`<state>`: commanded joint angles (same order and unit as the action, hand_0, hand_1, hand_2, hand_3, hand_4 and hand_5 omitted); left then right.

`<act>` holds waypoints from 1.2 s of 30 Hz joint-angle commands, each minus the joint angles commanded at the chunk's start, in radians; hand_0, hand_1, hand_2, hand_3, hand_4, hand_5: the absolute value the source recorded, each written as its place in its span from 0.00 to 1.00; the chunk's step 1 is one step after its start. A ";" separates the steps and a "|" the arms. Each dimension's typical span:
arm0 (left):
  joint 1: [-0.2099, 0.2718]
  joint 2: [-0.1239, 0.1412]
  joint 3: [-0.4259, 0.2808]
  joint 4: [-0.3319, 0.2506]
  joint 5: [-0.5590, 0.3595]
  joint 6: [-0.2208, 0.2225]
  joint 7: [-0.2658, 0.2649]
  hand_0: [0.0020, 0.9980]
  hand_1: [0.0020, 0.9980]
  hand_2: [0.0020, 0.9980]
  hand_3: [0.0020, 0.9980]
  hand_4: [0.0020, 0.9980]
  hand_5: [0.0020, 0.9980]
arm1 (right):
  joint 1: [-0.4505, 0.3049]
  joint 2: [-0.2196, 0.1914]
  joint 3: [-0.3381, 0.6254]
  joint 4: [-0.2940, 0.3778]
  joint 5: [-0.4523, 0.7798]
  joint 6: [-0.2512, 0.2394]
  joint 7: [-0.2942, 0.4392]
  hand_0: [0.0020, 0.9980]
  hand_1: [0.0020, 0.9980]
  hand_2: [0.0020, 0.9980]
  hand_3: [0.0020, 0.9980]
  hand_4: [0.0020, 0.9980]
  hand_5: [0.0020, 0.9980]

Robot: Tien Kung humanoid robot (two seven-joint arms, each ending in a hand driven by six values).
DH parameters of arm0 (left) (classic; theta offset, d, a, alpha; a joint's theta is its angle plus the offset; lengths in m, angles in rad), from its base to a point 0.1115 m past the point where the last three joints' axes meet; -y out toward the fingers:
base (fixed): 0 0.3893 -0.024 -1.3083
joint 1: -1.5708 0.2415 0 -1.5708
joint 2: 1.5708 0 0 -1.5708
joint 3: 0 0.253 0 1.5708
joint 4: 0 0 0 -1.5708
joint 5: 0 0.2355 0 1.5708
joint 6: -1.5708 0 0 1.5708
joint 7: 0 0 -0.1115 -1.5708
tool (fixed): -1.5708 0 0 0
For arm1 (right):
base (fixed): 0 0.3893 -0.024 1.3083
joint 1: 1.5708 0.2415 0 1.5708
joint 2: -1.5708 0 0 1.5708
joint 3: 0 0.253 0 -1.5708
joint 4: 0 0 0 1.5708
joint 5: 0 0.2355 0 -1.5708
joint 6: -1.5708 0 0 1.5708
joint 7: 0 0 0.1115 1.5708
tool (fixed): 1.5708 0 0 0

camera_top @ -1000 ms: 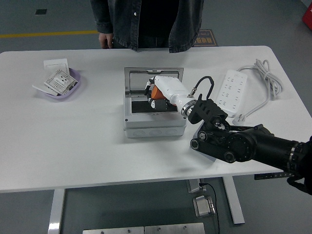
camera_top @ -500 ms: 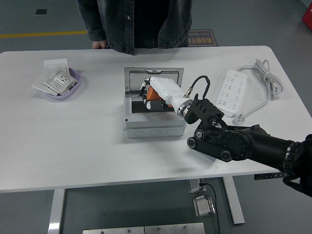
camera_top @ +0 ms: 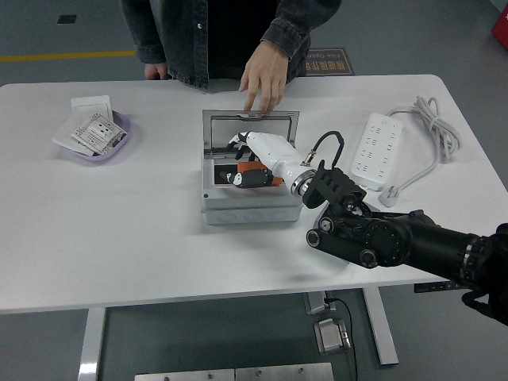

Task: Pick up the cylinder from the cube,place it in the box,flap close box

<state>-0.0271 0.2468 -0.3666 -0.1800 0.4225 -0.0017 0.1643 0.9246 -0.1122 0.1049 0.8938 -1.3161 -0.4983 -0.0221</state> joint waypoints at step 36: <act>0.010 -0.006 -0.014 0.000 0.014 -0.007 0.008 0.64 0.67 0.55 0.56 0.47 0.07 | -0.098 -0.162 0.411 0.420 -0.200 0.064 -0.077 0.51 0.39 0.51 0.65 0.88 0.50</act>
<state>-0.0168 0.2412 -0.3804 -0.1800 0.4366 -0.0086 0.1723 0.8264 -0.2742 0.5158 1.3138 -1.5157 -0.4341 -0.0991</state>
